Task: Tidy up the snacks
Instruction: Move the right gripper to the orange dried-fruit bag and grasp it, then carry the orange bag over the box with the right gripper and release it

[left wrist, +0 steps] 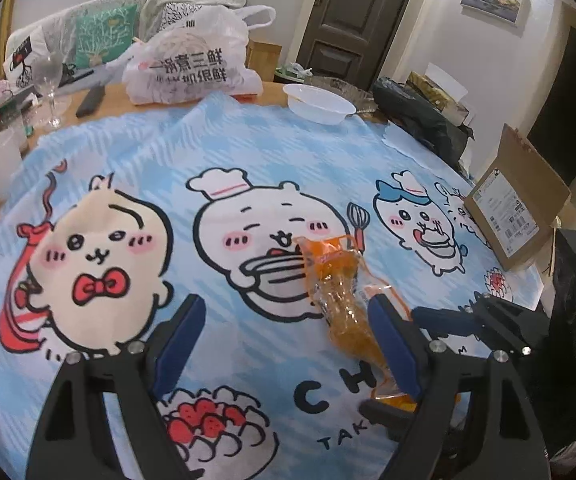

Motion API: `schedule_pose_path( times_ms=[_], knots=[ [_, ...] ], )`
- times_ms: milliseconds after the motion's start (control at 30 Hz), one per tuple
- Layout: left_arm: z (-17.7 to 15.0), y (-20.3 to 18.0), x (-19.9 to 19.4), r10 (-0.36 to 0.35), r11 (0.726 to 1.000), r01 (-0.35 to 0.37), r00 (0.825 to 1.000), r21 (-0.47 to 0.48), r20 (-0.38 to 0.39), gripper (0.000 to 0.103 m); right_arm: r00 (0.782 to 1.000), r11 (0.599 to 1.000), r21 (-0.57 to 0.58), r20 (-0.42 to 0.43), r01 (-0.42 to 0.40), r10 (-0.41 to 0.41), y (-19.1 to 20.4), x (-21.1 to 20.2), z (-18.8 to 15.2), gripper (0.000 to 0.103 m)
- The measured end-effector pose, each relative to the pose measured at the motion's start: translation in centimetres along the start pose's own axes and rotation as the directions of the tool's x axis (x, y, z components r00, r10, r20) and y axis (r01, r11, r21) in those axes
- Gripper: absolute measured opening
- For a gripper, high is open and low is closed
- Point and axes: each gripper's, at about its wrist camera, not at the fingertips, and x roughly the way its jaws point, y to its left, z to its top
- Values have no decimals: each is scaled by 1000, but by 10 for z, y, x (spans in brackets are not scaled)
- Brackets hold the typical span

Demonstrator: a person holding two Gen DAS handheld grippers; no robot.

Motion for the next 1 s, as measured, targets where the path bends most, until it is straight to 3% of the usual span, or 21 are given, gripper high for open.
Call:
schedule_pose_path(
  times_ms=[133, 300, 467, 567, 733, 933, 1000],
  knots=[
    [-2, -3, 2, -14, 1000, 14, 1000, 2, 0, 81, 999, 999, 9, -10, 31, -31, 1, 8, 0, 76],
    [-2, -4, 3, -25, 1000, 25, 1000, -4, -1, 81, 996, 996, -11, -6, 86, -86, -7, 5, -4, 61],
    [-1, -11, 4, -40, 999, 40, 999, 5, -4, 81, 995, 993, -57, -1, 103, -103, -19, -5, -8, 56],
    [1, -16, 5, -57, 998, 57, 998, 10, -4, 81, 996, 992, -85, 12, 89, -88, -20, -12, -7, 45],
    [2, -26, 3, -83, 996, 83, 997, 21, -4, 81, 997, 993, -86, 23, 81, -79, -22, -23, -6, 44],
    [10, -39, -10, -166, 986, 165, 986, 19, 26, 80, 997, 996, -82, 77, 28, -22, -19, -47, 0, 43],
    [13, -46, -17, -193, 981, 192, 980, 27, 40, 67, 994, 997, -80, 108, -4, 13, -17, -60, 4, 43]
  ],
)
